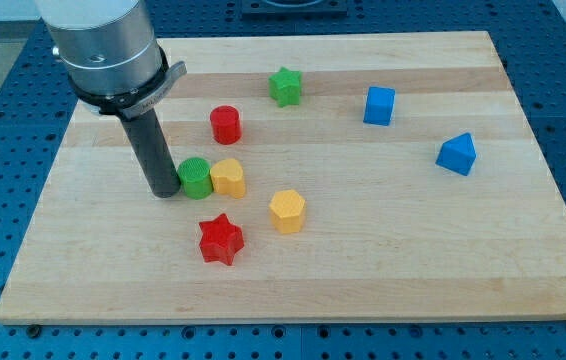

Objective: Place the red circle towards the bottom left side of the green star

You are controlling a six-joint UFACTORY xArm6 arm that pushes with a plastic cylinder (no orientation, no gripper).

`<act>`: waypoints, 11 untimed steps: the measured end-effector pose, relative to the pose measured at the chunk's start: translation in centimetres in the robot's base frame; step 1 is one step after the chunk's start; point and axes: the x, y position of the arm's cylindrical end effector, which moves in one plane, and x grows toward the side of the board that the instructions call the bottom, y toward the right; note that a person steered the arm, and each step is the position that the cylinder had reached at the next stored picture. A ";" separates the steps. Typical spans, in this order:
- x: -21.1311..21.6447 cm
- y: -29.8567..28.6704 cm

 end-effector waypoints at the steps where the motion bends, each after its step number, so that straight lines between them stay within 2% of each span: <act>1: -0.3 0.5; 3: -5.4 2.0; 4: -5.8 2.0; 5: -9.4 2.1; 8: -10.3 2.1; 9: -10.7 6.8; 11: -10.7 8.1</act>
